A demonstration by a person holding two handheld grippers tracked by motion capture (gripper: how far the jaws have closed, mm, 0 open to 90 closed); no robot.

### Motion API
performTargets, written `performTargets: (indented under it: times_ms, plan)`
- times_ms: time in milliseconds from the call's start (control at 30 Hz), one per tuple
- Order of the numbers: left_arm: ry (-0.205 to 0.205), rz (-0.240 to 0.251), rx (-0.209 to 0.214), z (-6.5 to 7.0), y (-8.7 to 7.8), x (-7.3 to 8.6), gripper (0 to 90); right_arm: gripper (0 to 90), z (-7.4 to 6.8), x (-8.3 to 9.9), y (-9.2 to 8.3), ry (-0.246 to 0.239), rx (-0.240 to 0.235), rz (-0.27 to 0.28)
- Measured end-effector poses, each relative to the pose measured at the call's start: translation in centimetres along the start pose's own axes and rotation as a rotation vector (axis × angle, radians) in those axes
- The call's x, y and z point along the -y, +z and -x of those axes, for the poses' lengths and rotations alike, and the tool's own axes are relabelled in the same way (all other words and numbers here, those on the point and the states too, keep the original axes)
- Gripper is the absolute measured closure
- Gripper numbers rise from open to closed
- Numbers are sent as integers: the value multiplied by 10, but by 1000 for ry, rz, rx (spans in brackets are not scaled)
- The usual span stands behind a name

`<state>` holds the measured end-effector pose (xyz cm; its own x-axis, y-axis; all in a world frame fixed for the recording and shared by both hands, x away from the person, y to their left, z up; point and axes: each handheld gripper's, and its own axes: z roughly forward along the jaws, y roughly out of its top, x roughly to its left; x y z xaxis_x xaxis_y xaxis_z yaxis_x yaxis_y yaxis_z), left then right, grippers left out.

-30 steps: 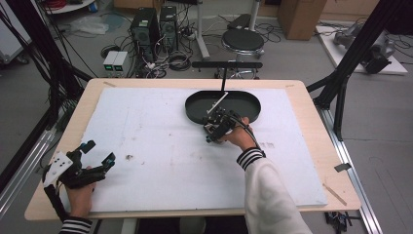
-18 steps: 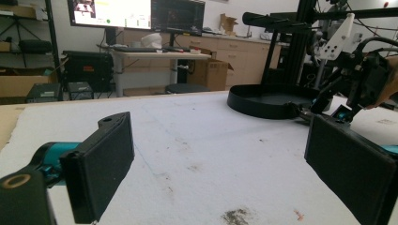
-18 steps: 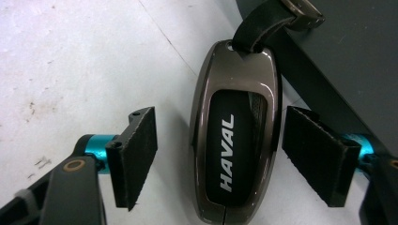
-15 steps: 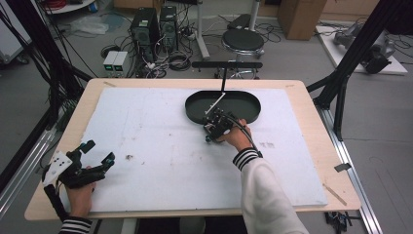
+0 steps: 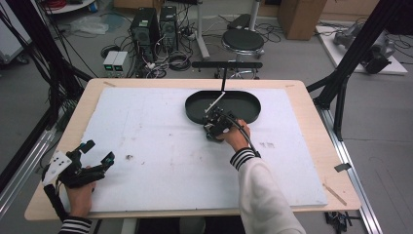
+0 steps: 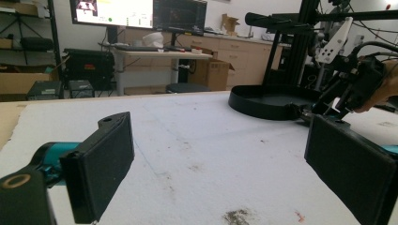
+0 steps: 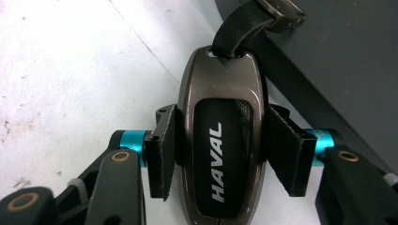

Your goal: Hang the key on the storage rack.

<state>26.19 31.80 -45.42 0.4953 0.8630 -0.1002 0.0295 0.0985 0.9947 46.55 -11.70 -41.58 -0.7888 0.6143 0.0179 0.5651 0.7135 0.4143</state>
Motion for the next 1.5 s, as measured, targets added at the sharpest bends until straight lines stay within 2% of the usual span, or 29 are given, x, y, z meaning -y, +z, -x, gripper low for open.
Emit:
performTargets:
  times_ms: [200,267,467,700,800,1000,1067,1333,1500]
  plan:
    - [0,1,0,0,0,0,90,482,-1,0,-1,2,4,2]
    - [0,-1,0,0,0,0,90,482,-1,0,-1,8,-10,9]
    - [-1,0,0,0,0,0,90,483,0,1,-11,13,-34,63]
    - [1,0,1,0,0,0,90,483,3,3,-26,9,-26,118]
    - [5,-1,2,0,0,0,90,483,4,5,-35,3,-13,161]
    - [6,1,2,1,0,0,90,483,11,9,-48,37,-7,223]
    - [6,0,2,1,0,0,90,483,16,13,-56,57,7,249]
    - [10,1,3,1,0,0,90,483,27,22,-74,84,63,312]
    - [13,0,4,1,0,0,90,483,34,27,-88,128,90,360]
